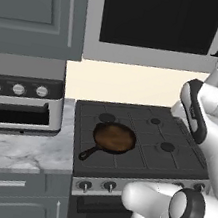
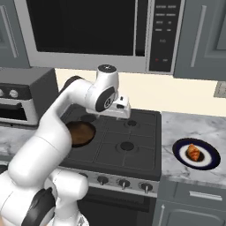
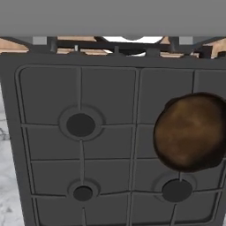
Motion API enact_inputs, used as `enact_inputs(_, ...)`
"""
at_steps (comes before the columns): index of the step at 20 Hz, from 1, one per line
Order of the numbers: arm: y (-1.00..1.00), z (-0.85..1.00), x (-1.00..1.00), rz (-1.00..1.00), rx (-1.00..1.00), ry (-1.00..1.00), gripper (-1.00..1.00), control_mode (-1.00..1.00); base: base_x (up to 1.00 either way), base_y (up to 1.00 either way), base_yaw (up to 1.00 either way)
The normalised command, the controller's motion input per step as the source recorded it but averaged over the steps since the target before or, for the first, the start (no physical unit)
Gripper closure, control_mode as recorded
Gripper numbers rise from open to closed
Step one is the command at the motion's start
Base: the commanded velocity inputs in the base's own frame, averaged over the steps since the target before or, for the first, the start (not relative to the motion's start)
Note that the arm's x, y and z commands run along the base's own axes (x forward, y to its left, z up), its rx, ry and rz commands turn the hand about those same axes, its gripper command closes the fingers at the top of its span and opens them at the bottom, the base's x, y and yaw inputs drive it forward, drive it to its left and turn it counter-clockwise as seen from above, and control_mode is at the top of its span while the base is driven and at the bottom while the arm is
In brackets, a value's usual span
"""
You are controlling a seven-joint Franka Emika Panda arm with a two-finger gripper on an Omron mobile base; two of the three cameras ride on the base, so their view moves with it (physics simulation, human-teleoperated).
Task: Pick the croissant and place it on the pan. Then turn on the stove to warm the croissant.
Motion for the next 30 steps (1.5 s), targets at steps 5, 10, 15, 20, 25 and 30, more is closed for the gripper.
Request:
enact_inputs(5, -0.48, -0.17, 0.0, 0.0, 0.0, 0.0, -1.0, -1.0, 0.0, 0.0, 0.0)
enact_inputs(10, -0.48, -0.18, 0.0, 0.0, 0.0, 0.0, -1.0, -1.0, 0.0, 0.0, 0.0)
enact_inputs(15, -0.43, -0.18, 0.0, 0.0, 0.0, 0.0, -1.0, -1.0, 0.0, 0.0, 0.0)
enact_inputs(20, -0.4, -0.18, 0.0, 0.0, 0.0, 0.0, -1.0, -1.0, 0.0, 0.0, 0.0)
enact_inputs(25, -0.33, -0.09, 0.0, 0.0, 0.0, 0.0, -1.0, -1.0, 0.0, 0.0, 0.0)
enact_inputs(30, -0.33, -0.09, 0.0, 0.0, 0.0, 0.0, -1.0, -1.0, 0.0, 0.0, 0.0)
